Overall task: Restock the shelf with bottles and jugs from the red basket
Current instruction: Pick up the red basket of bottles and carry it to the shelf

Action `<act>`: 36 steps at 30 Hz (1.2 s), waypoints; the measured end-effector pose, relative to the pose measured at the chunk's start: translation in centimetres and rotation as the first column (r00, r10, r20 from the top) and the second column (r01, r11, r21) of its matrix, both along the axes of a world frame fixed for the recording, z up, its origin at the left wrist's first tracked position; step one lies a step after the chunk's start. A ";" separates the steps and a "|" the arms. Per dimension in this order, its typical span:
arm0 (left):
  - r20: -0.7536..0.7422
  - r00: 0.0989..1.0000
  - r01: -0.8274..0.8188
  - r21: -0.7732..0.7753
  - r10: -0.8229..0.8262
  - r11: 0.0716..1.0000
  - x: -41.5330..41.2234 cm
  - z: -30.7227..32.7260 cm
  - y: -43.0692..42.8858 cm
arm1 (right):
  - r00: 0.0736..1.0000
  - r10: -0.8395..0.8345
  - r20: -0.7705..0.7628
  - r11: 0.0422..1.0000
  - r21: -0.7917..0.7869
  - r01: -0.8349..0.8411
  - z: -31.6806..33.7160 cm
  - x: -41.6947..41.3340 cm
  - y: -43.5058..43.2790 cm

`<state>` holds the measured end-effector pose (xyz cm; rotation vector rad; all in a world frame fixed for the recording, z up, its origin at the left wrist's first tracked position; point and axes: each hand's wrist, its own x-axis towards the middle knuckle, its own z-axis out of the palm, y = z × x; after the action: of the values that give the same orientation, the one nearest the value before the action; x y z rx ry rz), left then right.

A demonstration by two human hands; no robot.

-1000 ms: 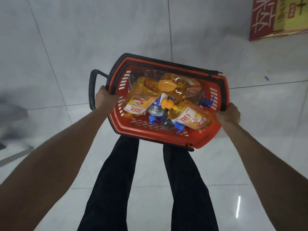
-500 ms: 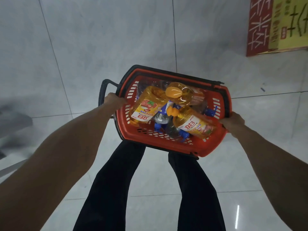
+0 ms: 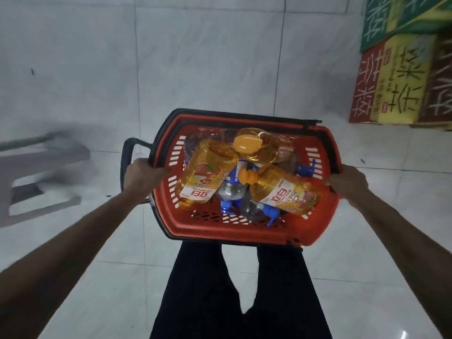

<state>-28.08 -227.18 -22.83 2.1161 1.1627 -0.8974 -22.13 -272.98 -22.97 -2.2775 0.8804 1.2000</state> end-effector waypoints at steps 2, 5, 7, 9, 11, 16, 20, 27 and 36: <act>0.046 0.998 -0.044 0.020 0.043 0.999 -1.5 5.4 1.1 | 0.996 0.086 0.011 0.996 0.007 -0.086 5.2 1.0 1.1; 0.139 0.985 -0.107 0.057 0.098 0.993 -3.5 13.2 4.2 | 0.978 0.194 0.072 0.981 -0.007 -0.194 13.8 2.8 4.3; 0.205 0.969 -0.155 0.076 0.136 0.985 -4.9 17.1 6.0 | 0.959 0.242 0.147 0.970 -0.033 -0.240 18.7 3.6 6.7; 0.264 0.946 -0.206 0.049 0.186 0.977 -5.7 18.7 7.2 | 0.943 0.276 0.184 0.961 -0.037 -0.274 21.3 4.5 8.4; 0.305 0.928 -0.238 0.039 0.215 0.970 -6.6 20.8 8.6 | 0.926 0.314 0.207 0.949 -0.031 -0.315 23.1 4.9 10.3; 0.305 0.922 -0.267 0.057 0.238 0.962 -7.5 22.7 11.3 | 0.862 0.443 0.245 0.896 -0.090 -0.435 23.9 6.8 14.4; 0.240 0.933 -0.291 0.071 0.267 0.954 -5.4 22.6 12.3 | 0.817 0.532 0.220 0.846 -0.117 -0.520 21.9 11.1 17.2; 0.235 0.843 -0.502 0.025 0.483 0.864 -1.2 22.4 12.2 | 0.718 0.652 0.243 0.756 -0.143 -0.638 19.6 22.4 23.3; 0.308 0.736 -0.646 0.051 0.603 0.762 4.1 23.8 12.7 | 0.629 0.724 0.283 0.679 -0.133 -0.722 19.4 33.2 29.1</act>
<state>-23.98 -214.45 0.93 1.6786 1.6811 -0.1904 11.10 -243.92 -3.57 -2.8237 -0.2242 1.0341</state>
